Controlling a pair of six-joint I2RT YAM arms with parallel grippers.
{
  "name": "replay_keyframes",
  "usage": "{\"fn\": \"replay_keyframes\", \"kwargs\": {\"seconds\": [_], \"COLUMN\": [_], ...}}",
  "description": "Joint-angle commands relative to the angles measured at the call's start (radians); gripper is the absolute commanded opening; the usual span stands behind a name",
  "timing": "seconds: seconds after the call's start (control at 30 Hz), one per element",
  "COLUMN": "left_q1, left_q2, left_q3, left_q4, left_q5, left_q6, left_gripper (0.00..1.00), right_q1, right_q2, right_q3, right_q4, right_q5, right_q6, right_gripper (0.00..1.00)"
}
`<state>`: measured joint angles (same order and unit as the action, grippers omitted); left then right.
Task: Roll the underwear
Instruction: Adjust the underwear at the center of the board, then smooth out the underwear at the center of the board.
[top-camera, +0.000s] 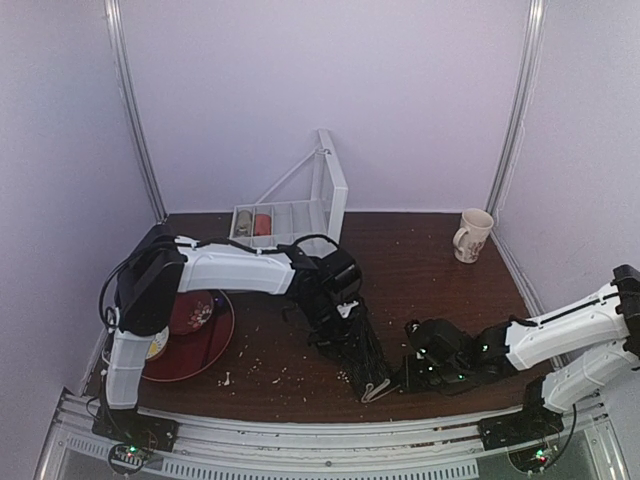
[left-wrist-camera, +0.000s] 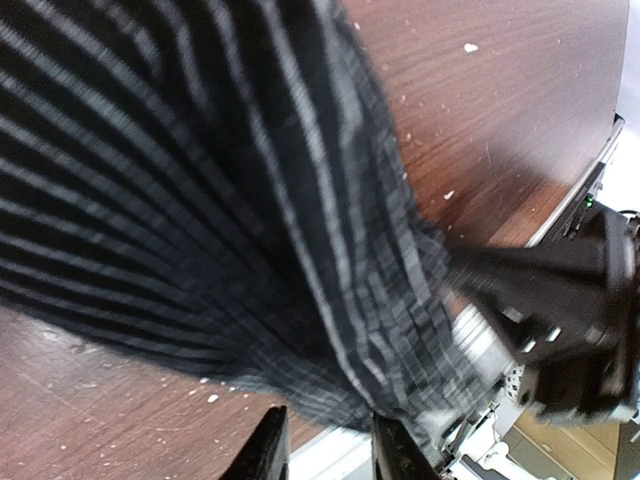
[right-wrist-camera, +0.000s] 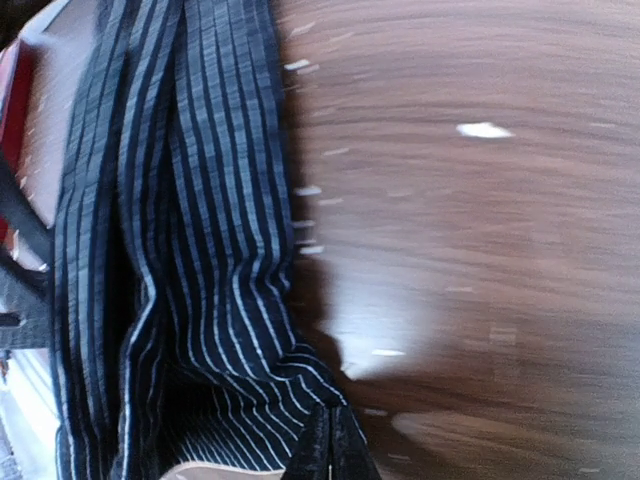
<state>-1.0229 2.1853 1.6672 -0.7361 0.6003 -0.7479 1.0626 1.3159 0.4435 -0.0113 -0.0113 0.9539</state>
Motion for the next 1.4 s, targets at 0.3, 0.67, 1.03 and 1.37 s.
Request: {"fn": "replay_keyframes", "kwargs": {"seconds": [0.3,0.67,1.03,1.37], "left_q1": [0.041,0.041,0.019,-0.014], "left_q2": [-0.119,-0.218,-0.241,-0.189], "left_q3": [-0.123,-0.113,-0.145,-0.110], "left_q4": [-0.024,-0.167,-0.220,-0.220], "left_q5": [-0.030,-0.147,-0.130,-0.099], "left_q6": [0.046,0.084,0.093,0.091], "left_gripper": [0.40,0.41,0.45,0.47], "right_q1": [0.153,0.154,0.153,0.154], "right_q2": [0.289,0.254,0.278,0.293], "right_q3": [0.142,0.162,0.168,0.174], "right_q4": [0.120,0.067,0.088,0.091], "right_q5": [-0.050,-0.025,-0.027,-0.030], "right_q6": [0.081,0.049,0.041,0.039], "right_gripper": [0.00,0.00,0.00,0.00]}}
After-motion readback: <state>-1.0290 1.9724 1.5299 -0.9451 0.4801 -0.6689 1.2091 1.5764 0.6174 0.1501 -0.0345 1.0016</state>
